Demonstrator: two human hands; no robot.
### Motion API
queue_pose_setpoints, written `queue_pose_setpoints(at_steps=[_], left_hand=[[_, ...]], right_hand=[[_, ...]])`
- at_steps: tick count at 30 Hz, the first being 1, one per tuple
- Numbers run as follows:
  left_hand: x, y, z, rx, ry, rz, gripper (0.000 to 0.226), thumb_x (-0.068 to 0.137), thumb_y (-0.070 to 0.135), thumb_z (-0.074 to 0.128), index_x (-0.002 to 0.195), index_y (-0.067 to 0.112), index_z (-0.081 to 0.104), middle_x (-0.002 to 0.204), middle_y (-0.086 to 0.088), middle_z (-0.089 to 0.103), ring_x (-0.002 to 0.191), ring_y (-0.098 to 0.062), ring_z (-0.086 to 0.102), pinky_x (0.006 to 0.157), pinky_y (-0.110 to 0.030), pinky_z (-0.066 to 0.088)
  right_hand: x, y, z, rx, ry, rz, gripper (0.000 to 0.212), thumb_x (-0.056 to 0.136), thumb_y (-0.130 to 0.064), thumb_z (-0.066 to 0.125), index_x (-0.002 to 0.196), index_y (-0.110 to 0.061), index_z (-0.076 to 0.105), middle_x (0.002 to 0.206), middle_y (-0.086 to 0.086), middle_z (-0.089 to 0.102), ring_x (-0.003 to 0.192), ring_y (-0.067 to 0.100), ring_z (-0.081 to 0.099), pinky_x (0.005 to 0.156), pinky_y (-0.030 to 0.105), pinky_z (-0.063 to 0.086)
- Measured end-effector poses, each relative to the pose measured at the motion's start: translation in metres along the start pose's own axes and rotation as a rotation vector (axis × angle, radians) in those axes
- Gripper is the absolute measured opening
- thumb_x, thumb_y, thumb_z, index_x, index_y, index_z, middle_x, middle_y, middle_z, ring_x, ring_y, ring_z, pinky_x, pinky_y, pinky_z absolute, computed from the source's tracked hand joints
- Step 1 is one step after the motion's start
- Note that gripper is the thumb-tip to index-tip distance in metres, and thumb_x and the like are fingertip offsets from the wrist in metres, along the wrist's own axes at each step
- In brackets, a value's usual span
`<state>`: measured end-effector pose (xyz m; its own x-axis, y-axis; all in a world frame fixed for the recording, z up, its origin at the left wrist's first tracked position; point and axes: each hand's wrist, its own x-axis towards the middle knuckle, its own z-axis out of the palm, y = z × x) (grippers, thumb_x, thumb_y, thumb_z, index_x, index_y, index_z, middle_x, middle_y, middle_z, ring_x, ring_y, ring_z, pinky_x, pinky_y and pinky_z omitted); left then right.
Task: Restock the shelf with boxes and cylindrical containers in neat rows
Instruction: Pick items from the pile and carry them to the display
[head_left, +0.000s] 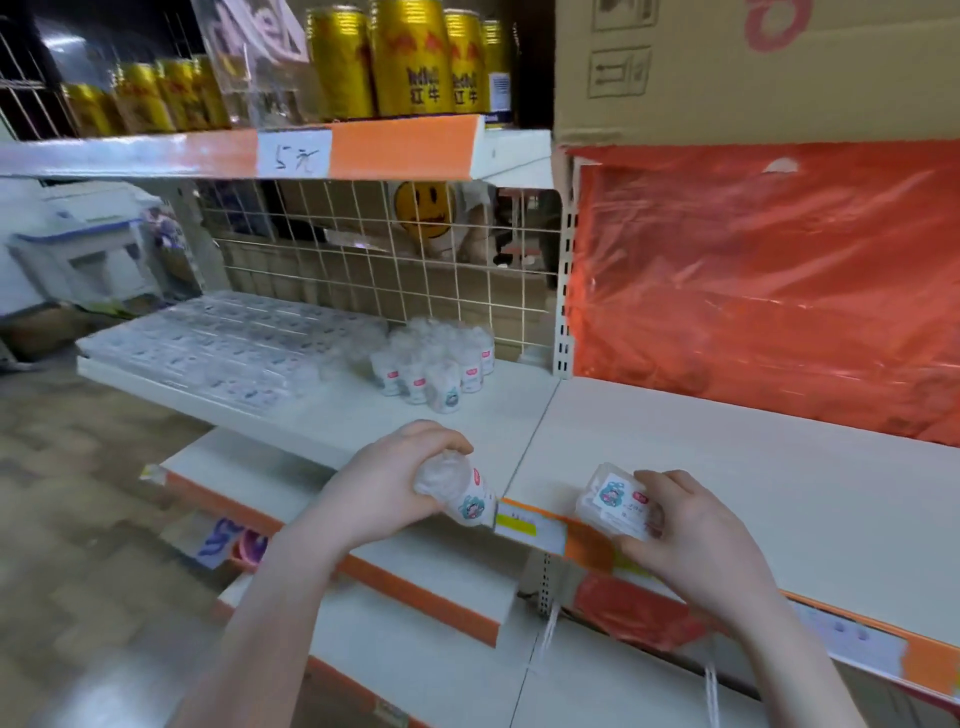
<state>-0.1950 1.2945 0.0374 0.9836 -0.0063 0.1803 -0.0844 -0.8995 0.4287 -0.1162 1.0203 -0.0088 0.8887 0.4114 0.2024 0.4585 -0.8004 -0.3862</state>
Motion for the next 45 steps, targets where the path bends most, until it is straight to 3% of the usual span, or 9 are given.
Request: queue_pose_setpoints(at_steps=[3, 8, 13, 20, 24, 28, 31, 36, 45], left_hand=[[0.005, -0.026, -0.012, 0.018, -0.017, -0.019, 0.049, 0.072, 0.011, 0.072, 0.116, 0.029, 0.059, 0.114, 0.017, 0.051, 0.107, -0.001, 0.049, 0.084, -0.004, 0.033], [0.029, -0.068, -0.03, 0.038, -0.045, -0.032, 0.052, 0.073, 0.008, 0.067, 0.117, 0.032, 0.058, 0.12, 0.018, 0.051, 0.112, -0.002, 0.049, 0.091, -0.016, 0.038], [0.076, -0.1, -0.044, 0.085, -0.049, 0.049, 0.053, 0.074, 0.003, 0.064, 0.119, 0.03, 0.058, 0.124, 0.016, 0.052, 0.119, 0.0, 0.042, 0.087, 0.001, 0.025], [0.119, -0.144, -0.052, 0.157, -0.134, 0.099, 0.059, 0.077, 0.005, 0.065, 0.123, 0.041, 0.051, 0.122, 0.031, 0.04, 0.123, 0.005, 0.031, 0.091, -0.003, 0.02], [0.129, -0.17, -0.058, 0.169, -0.178, 0.096, 0.061, 0.078, 0.005, 0.064, 0.124, 0.042, 0.05, 0.13, 0.028, 0.042, 0.125, 0.003, 0.033, 0.09, -0.003, 0.019], [0.136, -0.195, -0.063, 0.177, -0.203, 0.115, 0.06, 0.08, 0.005, 0.064, 0.125, 0.042, 0.05, 0.124, 0.033, 0.041, 0.118, 0.009, 0.031, 0.085, 0.003, 0.022], [0.142, -0.21, -0.07, 0.163, -0.222, 0.157, 0.056, 0.08, 0.01, 0.067, 0.123, 0.043, 0.052, 0.126, 0.031, 0.045, 0.115, 0.011, 0.034, 0.084, -0.004, 0.028], [0.154, -0.229, -0.084, 0.192, -0.273, 0.252, 0.048, 0.08, 0.018, 0.069, 0.123, 0.035, 0.056, 0.129, 0.021, 0.052, 0.121, -0.001, 0.044, 0.1, -0.023, 0.036], [0.169, -0.25, -0.087, 0.241, -0.342, 0.373, 0.042, 0.08, 0.02, 0.065, 0.118, 0.035, 0.057, 0.122, 0.017, 0.057, 0.112, -0.007, 0.051, 0.091, -0.031, 0.043]], right_hand=[[0.017, -0.021, 0.012, 0.0, 0.004, -0.002, 0.06, 0.071, -0.036, 0.069, 0.126, -0.02, 0.052, 0.109, 0.0, 0.055, 0.104, 0.02, 0.055, 0.08, 0.03, 0.042], [0.061, -0.05, 0.038, 0.007, -0.023, 0.003, 0.062, 0.07, -0.037, 0.07, 0.126, -0.019, 0.051, 0.111, 0.0, 0.055, 0.107, 0.02, 0.054, 0.083, 0.029, 0.041], [0.108, -0.059, 0.056, 0.042, -0.003, 0.027, 0.057, 0.07, -0.034, 0.071, 0.121, -0.019, 0.054, 0.108, 0.0, 0.055, 0.1, 0.019, 0.056, 0.08, 0.03, 0.043], [0.158, -0.072, 0.066, 0.014, -0.054, 0.026, 0.059, 0.073, -0.037, 0.068, 0.127, -0.021, 0.049, 0.111, -0.002, 0.052, 0.104, 0.016, 0.054, 0.075, 0.022, 0.036], [0.17, -0.083, 0.073, 0.014, -0.065, 0.039, 0.058, 0.072, -0.036, 0.069, 0.125, -0.02, 0.05, 0.11, -0.002, 0.052, 0.102, 0.015, 0.053, 0.071, 0.021, 0.033], [0.177, -0.096, 0.078, 0.02, -0.037, 0.063, 0.056, 0.07, -0.032, 0.071, 0.122, -0.019, 0.053, 0.106, -0.002, 0.052, 0.099, 0.017, 0.054, 0.068, 0.02, 0.031], [0.18, -0.11, 0.079, 0.013, 0.017, 0.095, 0.057, 0.07, -0.03, 0.072, 0.123, -0.018, 0.053, 0.107, 0.0, 0.054, 0.099, 0.018, 0.055, 0.072, 0.022, 0.035], [0.181, -0.137, 0.085, 0.011, 0.063, 0.149, 0.061, 0.069, -0.031, 0.073, 0.126, -0.019, 0.052, 0.108, -0.001, 0.054, 0.098, 0.019, 0.056, 0.073, 0.025, 0.038], [0.183, -0.169, 0.096, 0.032, 0.108, 0.21, 0.058, 0.069, -0.03, 0.074, 0.123, -0.02, 0.054, 0.105, -0.003, 0.054, 0.093, 0.017, 0.056, 0.069, 0.023, 0.035]])
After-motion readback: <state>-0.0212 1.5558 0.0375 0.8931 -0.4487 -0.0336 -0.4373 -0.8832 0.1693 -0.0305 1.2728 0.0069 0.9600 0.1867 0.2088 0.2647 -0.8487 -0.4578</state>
